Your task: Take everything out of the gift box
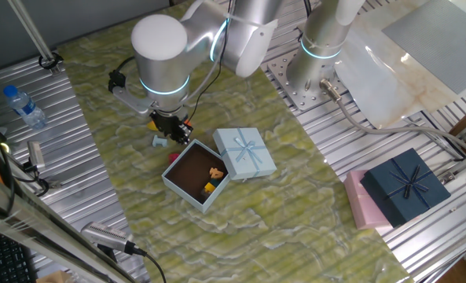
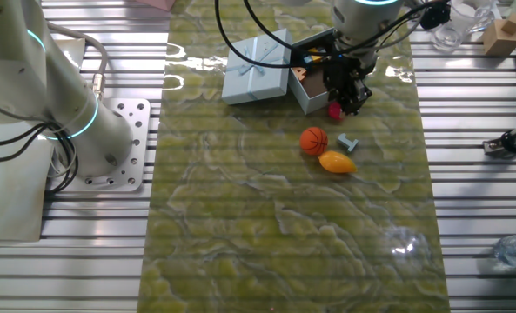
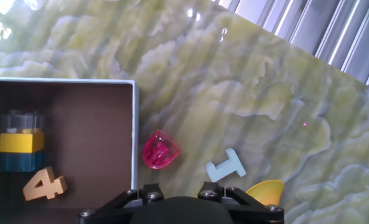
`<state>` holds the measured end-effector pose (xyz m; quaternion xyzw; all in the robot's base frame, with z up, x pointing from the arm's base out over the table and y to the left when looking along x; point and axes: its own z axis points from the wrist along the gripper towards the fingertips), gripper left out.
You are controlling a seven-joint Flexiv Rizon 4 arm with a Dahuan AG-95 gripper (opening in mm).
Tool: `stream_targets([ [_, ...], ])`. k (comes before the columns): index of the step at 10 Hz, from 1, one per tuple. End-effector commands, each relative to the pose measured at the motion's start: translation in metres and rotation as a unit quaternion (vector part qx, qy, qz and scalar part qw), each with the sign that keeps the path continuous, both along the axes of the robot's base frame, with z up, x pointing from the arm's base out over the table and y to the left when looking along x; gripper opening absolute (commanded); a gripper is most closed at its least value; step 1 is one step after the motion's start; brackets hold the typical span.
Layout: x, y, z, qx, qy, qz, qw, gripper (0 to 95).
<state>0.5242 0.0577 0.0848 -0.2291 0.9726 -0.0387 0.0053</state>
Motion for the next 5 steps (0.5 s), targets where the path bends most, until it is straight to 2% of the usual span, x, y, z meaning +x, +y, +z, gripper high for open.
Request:
stream_targets([
  [1,-0.0531,0.0635,0.0263,0.041,-0.002,-0.105,0.9936,19.0],
  [3,-0.0558,0.0560,0.0298,0.040,0.003,-0.101,0.9941,19.0],
  [5,-0.0560,0.0563,0.0298,0.042,0.003,-0.099,0.9942,19.0],
])
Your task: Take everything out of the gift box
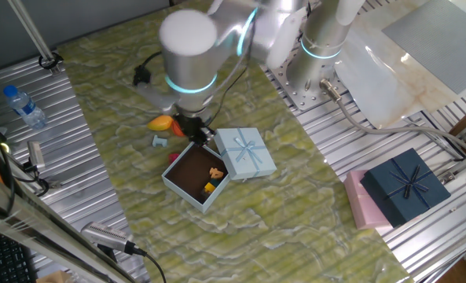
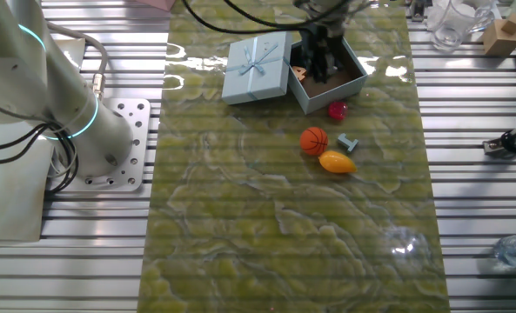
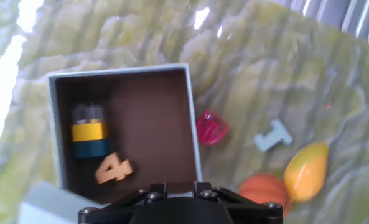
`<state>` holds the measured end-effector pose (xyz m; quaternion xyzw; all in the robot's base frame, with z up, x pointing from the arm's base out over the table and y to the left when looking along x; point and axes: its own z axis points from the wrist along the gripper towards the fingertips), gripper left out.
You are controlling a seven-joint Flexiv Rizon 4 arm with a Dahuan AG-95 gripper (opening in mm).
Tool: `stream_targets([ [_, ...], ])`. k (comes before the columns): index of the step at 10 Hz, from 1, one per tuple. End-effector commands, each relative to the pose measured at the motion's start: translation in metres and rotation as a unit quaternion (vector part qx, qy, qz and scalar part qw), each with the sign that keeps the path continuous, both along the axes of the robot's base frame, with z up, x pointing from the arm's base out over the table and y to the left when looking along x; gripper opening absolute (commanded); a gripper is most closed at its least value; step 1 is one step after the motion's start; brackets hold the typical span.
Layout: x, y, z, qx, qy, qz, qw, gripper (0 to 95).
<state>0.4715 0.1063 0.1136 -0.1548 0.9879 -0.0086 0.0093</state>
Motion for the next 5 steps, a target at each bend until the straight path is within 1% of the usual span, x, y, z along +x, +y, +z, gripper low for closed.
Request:
stream_targets([
  [1,-0.002,0.007,0.000,0.011,0.001,-0.024,0.9996,19.0],
  [3,0.003,0.009,-0.003,0.012,-0.004,-0.026,0.9996,19.0],
  [5,0.008,0.017,-0.008,0.017,-0.012,-0.034,0.9992,19.0],
])
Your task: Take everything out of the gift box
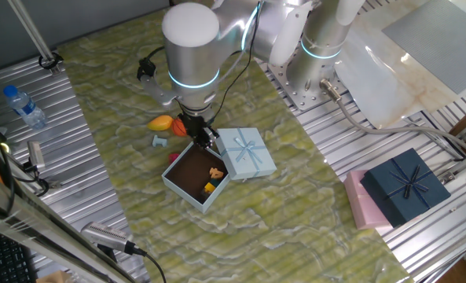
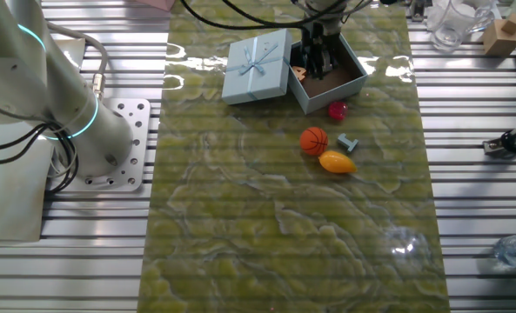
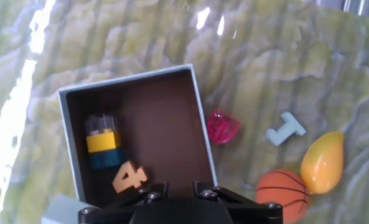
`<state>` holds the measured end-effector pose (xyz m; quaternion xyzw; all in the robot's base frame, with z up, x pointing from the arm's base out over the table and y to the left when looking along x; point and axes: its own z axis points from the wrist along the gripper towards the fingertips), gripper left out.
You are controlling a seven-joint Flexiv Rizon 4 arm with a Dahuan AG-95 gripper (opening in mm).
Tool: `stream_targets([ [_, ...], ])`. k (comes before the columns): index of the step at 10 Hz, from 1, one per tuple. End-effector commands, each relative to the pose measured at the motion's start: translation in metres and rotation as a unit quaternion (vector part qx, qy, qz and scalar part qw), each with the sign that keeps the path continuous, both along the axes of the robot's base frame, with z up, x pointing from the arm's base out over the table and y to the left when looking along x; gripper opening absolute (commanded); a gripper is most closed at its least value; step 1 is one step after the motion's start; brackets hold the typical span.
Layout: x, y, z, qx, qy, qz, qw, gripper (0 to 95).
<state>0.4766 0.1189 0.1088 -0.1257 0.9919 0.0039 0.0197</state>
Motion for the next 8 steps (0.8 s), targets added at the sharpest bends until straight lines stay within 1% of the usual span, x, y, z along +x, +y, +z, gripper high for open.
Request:
stream_targets([
  [1,0.0050,0.0084,-0.0055,0.006,-0.007,-0.007,0.9999,19.0],
  [5,0.0060,0.0108,-0.0069,0.026,-0.012,-0.004,0.9996,19.0],
  [7,0.0059,0.0108,-0.0069,0.034,-0.023,-0.005,0.9992,19.0],
  [8,0.0059,0.0108,-0.0069,0.032,-0.025,-0.013,0.9991,19.0],
])
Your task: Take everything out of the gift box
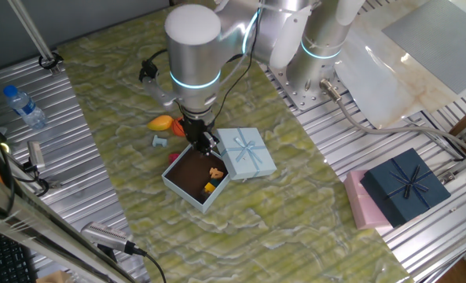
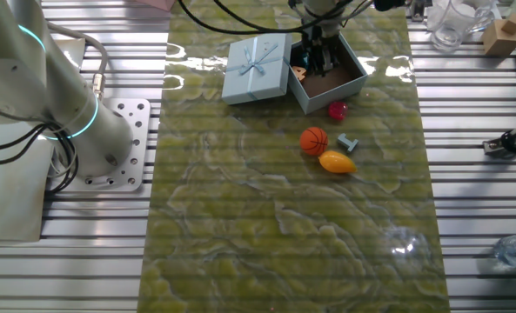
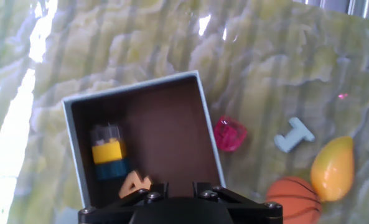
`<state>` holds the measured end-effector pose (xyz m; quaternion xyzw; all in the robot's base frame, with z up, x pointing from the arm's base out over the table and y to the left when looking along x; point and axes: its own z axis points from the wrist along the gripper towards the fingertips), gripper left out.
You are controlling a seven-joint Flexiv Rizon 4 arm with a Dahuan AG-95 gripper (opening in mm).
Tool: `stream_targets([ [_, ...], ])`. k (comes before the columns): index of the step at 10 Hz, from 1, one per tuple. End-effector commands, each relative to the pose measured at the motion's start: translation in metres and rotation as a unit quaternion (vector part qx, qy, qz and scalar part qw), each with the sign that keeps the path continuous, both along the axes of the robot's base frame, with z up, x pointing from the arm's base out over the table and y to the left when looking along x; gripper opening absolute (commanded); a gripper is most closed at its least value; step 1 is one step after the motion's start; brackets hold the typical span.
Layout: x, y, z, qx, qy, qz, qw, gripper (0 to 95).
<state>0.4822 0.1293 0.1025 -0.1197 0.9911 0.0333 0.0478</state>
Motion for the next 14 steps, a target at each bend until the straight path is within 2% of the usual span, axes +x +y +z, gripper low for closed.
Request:
stream_targets([
  [1,0.000,0.000,-0.001,-0.002,0.001,-0.013,0.9999,19.0],
  [2,0.001,0.001,-0.001,-0.011,0.010,-0.026,0.9996,19.0],
  [4,0.003,0.005,-0.004,-0.034,0.019,-0.039,0.9985,19.0],
  [5,0.004,0.006,-0.005,-0.034,0.021,-0.044,0.9982,0.0],
  [9,0.008,0.014,-0.010,-0.041,0.014,-0.050,0.9978,0.0],
  [14,0.010,0.030,-0.020,-0.038,0.009,-0.045,0.9982,0.0],
])
